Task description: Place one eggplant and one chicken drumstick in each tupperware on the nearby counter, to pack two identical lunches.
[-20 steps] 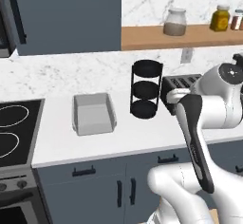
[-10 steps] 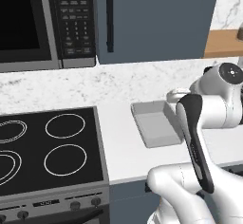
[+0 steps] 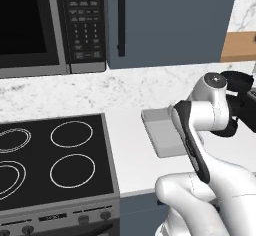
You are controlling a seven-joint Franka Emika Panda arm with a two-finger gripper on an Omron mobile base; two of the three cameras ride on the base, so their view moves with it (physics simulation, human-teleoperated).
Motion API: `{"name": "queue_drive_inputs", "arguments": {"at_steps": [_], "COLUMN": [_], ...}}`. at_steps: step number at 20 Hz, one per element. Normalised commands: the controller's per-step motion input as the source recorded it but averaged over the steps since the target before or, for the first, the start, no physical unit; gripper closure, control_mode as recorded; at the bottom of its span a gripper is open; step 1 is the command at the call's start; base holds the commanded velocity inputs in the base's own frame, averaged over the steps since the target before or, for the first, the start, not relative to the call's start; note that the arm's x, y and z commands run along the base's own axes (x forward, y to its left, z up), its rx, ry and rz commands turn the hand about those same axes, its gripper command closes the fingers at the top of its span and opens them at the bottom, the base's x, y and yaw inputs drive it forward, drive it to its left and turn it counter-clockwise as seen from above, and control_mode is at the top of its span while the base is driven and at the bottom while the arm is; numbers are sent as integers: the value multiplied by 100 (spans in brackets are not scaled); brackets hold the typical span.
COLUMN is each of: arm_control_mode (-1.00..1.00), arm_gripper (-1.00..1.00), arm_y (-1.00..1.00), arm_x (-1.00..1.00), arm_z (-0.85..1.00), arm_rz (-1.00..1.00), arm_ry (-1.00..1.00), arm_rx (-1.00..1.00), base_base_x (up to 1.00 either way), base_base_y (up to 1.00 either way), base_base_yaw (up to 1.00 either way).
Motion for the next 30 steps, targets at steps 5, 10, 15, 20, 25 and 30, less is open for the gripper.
{"name": "queue_drive_inputs", "arguments": {"at_steps": [5,10,15,20,25,30], "arm_control_mode": [-100,-100,-100,-100,-100,-100], "arm_gripper": [100,100,100,100,100,-100], "arm_y": [-14,6,18,4,0,0], "arm_x": [69,61,39,33,38,33], "arm_z": [-89,-53,-33,-37,-35,-8], "arm_rz": [0,4,3,4,5,2], "arm_ry": [9,0,0,0,0,0], "arm_rx": [0,0,0,0,0,0], "base_base_x": [0,0,0,0,0,0], "base_base_y": [0,0,0,0,0,0], "base_base_yaw": [0,0,0,0,0,0]}}
